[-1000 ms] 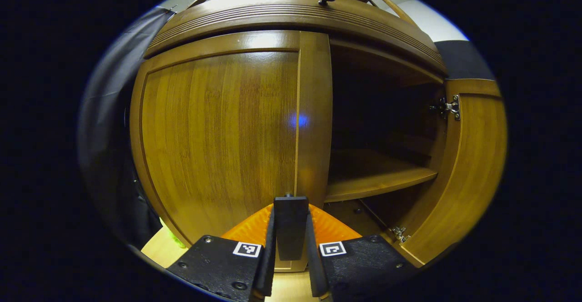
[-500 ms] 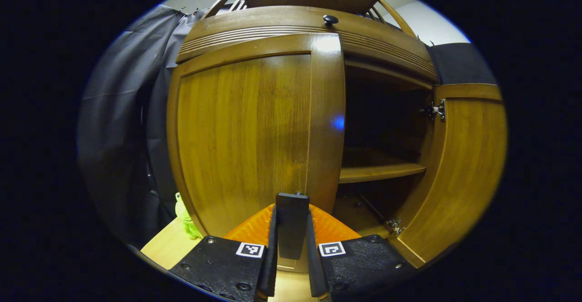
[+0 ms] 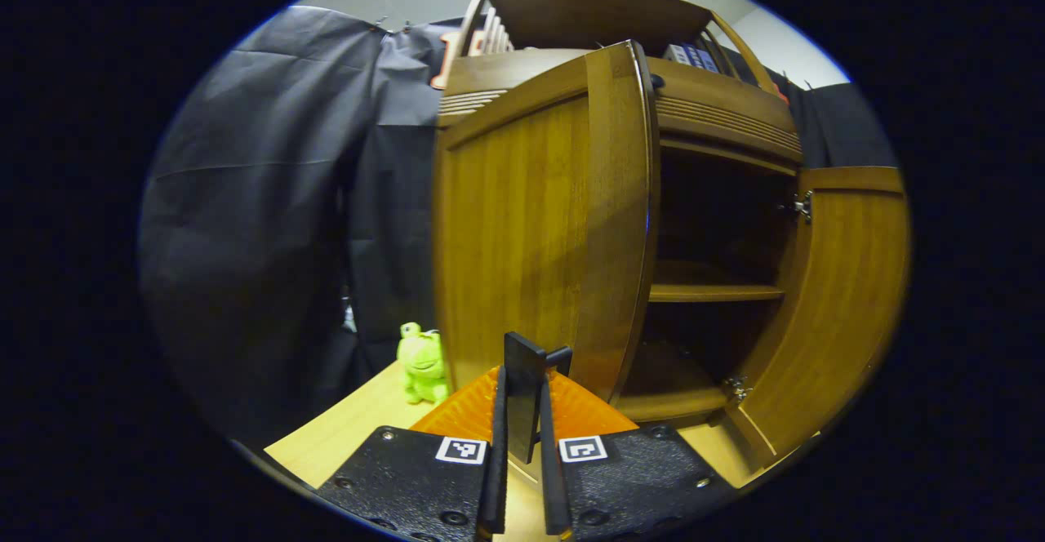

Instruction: Open the right door of the double-door shoe cabinet with the right hand, and open the left door with the left hand.

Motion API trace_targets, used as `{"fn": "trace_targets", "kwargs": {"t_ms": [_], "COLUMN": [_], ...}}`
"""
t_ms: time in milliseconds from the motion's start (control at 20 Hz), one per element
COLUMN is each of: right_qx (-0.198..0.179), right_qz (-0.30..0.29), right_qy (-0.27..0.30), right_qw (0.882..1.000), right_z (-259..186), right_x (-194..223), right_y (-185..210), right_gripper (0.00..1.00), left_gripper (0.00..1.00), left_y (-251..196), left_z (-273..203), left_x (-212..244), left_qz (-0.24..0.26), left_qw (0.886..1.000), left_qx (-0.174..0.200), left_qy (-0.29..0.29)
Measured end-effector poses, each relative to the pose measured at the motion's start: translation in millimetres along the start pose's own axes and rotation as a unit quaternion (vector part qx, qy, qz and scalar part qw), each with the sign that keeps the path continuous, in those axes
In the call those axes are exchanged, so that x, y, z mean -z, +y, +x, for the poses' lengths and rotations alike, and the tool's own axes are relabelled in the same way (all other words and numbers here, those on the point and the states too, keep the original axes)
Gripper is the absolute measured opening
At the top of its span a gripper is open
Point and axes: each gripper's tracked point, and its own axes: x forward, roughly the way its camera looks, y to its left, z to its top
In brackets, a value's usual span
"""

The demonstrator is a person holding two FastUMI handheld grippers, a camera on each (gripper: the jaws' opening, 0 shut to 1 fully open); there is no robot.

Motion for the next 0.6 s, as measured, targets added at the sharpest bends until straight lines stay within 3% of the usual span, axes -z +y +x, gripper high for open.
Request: {"fn": "trace_targets", "kwargs": {"t_ms": [100,350,450,500,600], "right_qx": [-0.018,-0.055,-0.067,-0.072,-0.078], "right_qz": [0.001,-0.010,-0.011,-0.012,-0.012], "right_qy": [0.005,0.005,0.005,0.005,0.006], "right_qw": [1.000,0.998,0.998,0.997,0.997], "right_z": [6,19,22,23,26], "right_x": [3,0,-3,-3,-2], "right_y": [3,18,25,27,32], "right_gripper": [0.15,0.15,0.15,0.15,0.15], "left_gripper": [0.09,0.07,0.02,0.07,0.04], "left_y": [25,65,82,90,121], "left_z": [-10,-28,-35,-39,-47], "left_x": [2,2,3,3,6], "left_qz": [0.004,-0.002,-0.004,-0.007,-0.005], "left_qw": [1.000,1.000,1.000,0.999,0.997], "left_qx": [-0.014,-0.012,-0.027,-0.035,-0.075], "left_qy": [0.002,-0.001,-0.002,-0.002,-0.003]}}
